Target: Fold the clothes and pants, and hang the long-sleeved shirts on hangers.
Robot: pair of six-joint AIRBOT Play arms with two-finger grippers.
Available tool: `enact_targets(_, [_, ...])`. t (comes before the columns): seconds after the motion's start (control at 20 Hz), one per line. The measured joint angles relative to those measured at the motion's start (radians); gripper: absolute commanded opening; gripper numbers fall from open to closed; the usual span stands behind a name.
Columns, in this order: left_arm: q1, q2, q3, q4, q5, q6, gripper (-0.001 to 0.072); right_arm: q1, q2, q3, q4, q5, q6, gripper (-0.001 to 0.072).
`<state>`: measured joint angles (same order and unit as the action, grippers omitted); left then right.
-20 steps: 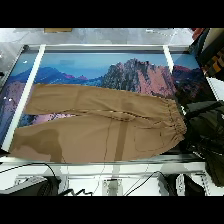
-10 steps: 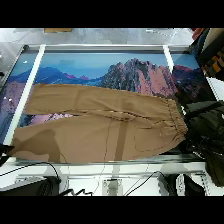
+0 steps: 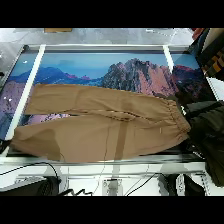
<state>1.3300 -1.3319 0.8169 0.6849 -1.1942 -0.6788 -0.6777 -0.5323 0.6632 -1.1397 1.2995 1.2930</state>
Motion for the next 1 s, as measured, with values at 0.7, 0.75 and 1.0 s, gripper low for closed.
enact_targets(0.7, [-0.565,0.08,0.288,-0.233,0.392,-0.119,0.0011,0.009,-0.217,0.219,0.023,-0.039,0.104,0.0025])
enact_targets(0.75, [-0.621,0.074,0.296,-0.198,0.477,-0.158,0.0011,0.019,-0.253,0.22,0.033,-0.072,0.107,0.0025])
enact_targets(1.0, [-0.762,0.001,0.312,-0.101,0.713,-0.348,0.0011,0.137,-0.435,0.222,0.084,-0.321,0.164,0.0025])
